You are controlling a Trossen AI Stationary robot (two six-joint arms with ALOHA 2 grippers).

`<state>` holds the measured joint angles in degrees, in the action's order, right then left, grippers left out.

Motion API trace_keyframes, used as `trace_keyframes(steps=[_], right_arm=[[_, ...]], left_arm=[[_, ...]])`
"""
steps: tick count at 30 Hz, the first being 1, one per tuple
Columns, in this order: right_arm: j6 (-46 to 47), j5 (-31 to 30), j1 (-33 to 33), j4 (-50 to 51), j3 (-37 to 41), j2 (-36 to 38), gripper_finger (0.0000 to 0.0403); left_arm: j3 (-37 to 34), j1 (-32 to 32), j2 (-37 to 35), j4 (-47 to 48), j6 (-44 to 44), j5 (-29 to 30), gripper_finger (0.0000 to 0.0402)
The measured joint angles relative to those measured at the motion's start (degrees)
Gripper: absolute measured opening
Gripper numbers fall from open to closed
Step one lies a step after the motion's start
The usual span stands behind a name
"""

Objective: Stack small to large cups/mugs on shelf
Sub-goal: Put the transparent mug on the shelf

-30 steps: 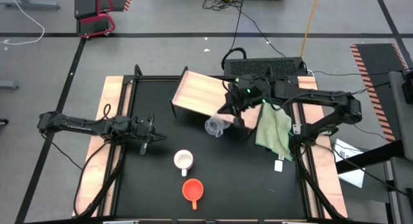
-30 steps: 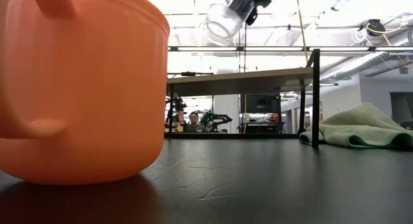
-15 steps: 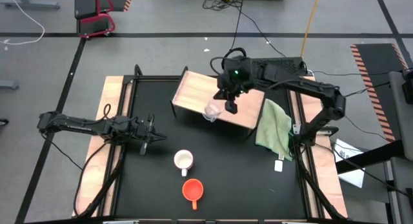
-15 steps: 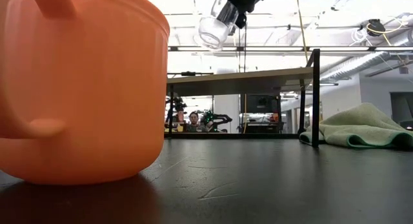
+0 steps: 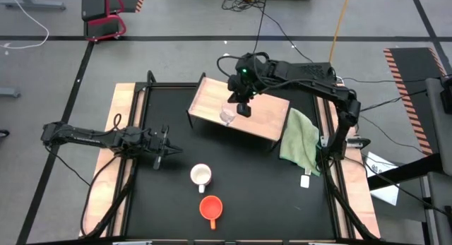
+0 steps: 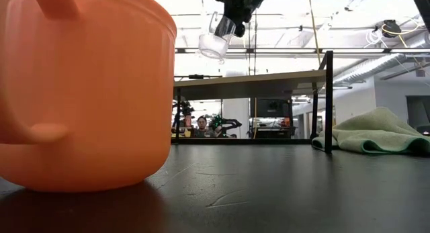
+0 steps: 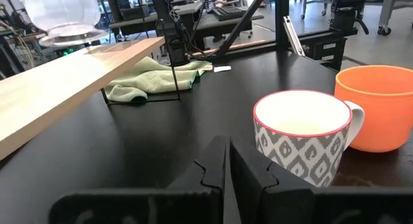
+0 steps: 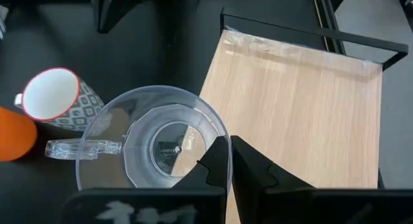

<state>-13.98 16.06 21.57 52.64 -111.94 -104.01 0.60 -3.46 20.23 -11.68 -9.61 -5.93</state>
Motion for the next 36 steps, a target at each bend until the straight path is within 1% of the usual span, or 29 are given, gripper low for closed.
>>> trace_keyframes(steps=[3, 12, 26, 36], right_arm=[[-0.5, -2.7, 0.6, -0.1, -0.8, -1.0, 0.0], [-0.5, -2.5, 3.3, -2.9, -1.2, -1.0, 0.0], [-2.0, -2.5, 3.8, 5.3, -1.1, -1.0, 0.0], [-2.0, -3.1, 3.6, 8.4, -1.1, -1.0, 0.0]], left_arm=[[0.0, 0.0, 0.0, 0.0, -0.5, 0.0, 0.0026], [0.0, 0.0, 0.0, 0.0, -0.7, 0.0, 0.0026], [0.0, 0.0, 0.0, 0.0, -0.6, 0.0, 0.0026], [0.0, 0.0, 0.0, 0.0, -0.4, 0.0, 0.0026]])
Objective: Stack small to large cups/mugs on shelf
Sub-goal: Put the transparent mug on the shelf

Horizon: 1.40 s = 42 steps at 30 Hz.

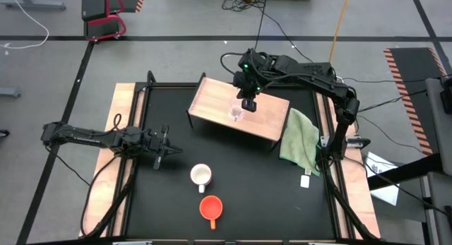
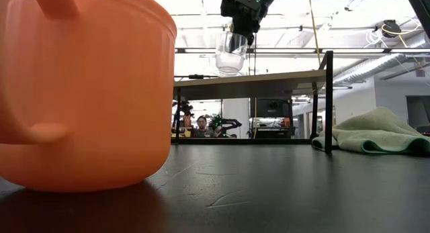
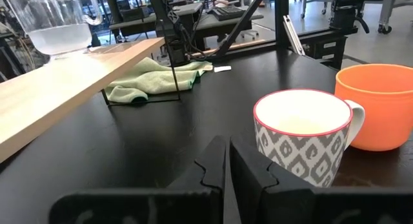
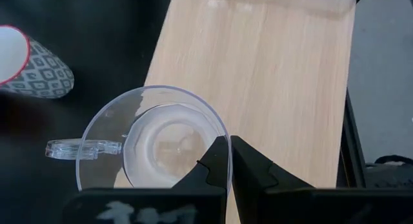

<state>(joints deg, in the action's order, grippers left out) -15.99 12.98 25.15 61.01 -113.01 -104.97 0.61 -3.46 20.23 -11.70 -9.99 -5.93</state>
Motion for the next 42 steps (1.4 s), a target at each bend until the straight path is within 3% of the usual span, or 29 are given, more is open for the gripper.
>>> trace_keyframes(steps=[3, 10, 19, 42], right_arm=[[0.1, -4.1, -0.6, 0.2, 0.0, 0.0, 0.0], [0.2, -7.4, -1.3, 0.6, 0.0, 0.0, 0.0], [0.8, -7.2, -2.2, 2.8, 0.1, 0.0, 0.0], [1.6, -7.3, -2.4, -2.5, 4.5, 0.2, 0.0]], left_arm=[[0.0, 0.0, 0.0, 0.1, 0.1, 0.0, 0.0026], [0.0, 0.0, 0.0, 0.4, 0.2, 0.0, 0.0026], [0.0, 0.0, 0.0, 0.5, 1.0, 0.0, 0.0026], [0.0, 0.0, 0.0, 0.5, 1.3, 0.0, 0.0026]])
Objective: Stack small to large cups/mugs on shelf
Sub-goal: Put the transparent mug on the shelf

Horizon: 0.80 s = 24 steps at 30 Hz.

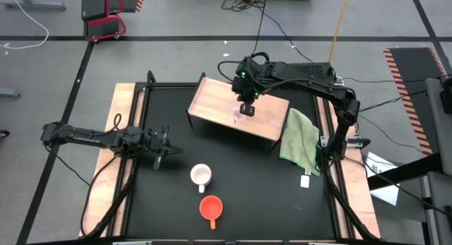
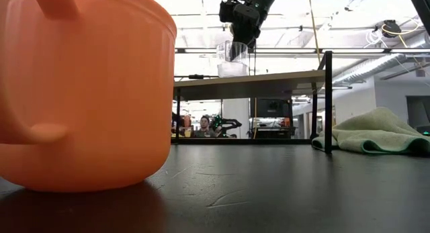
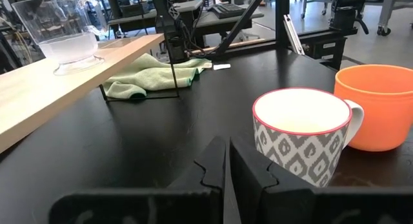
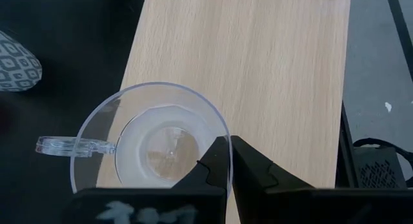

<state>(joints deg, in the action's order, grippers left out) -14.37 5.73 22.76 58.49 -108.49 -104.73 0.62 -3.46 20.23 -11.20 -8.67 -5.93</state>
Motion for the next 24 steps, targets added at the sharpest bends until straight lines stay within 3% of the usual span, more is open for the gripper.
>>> trace_keyframes(steps=[11, 24], right_arm=[[-0.1, -0.1, 0.0, 0.0, 0.0, -0.1, 0.0006], [-0.3, 0.1, 0.0, 0.4, 0.2, -0.3, 0.0068]], left_arm=[[0.0, 0.0, 0.0, 0.6, 0.0, 0.0, 0.0026], [0.0, 0.0, 0.0, 0.7, 0.4, 0.0, 0.0026]])
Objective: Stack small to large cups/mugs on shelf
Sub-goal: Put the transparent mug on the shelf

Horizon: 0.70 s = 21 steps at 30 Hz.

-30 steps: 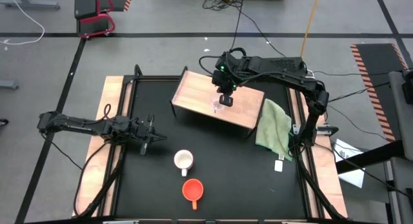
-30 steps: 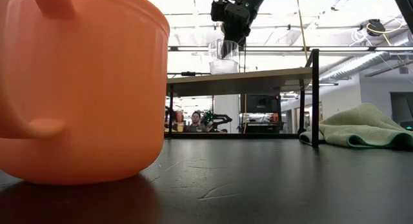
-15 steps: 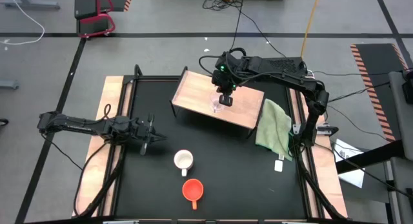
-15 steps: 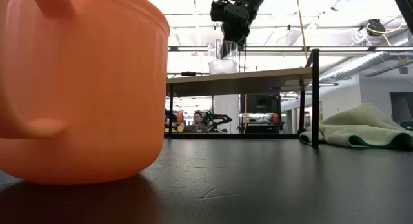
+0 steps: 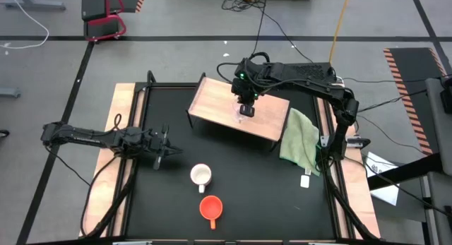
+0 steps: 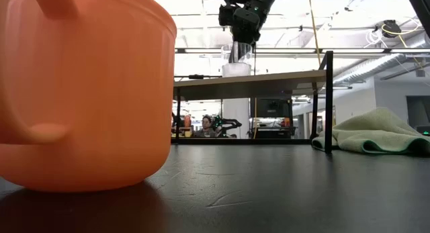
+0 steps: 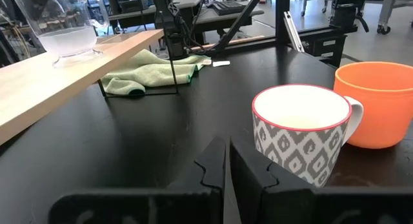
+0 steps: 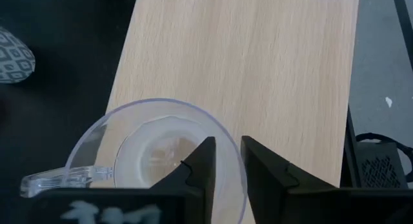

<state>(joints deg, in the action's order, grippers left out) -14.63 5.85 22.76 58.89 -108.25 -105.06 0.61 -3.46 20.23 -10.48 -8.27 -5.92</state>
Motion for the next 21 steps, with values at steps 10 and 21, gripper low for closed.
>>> trace_keyframes(steps=[10, 21], right_arm=[[0.2, 0.2, 0.0, -0.3, -0.1, 0.1, 0.0105], [0.2, 0.7, -0.1, -0.2, -0.1, 2.2, 0.0107]], left_arm=[[0.0, 0.0, 0.0, 0.0, 0.2, 0.0, 0.0026], [0.0, 0.0, 0.0, 0.0, 0.2, 0.0, 0.0026]])
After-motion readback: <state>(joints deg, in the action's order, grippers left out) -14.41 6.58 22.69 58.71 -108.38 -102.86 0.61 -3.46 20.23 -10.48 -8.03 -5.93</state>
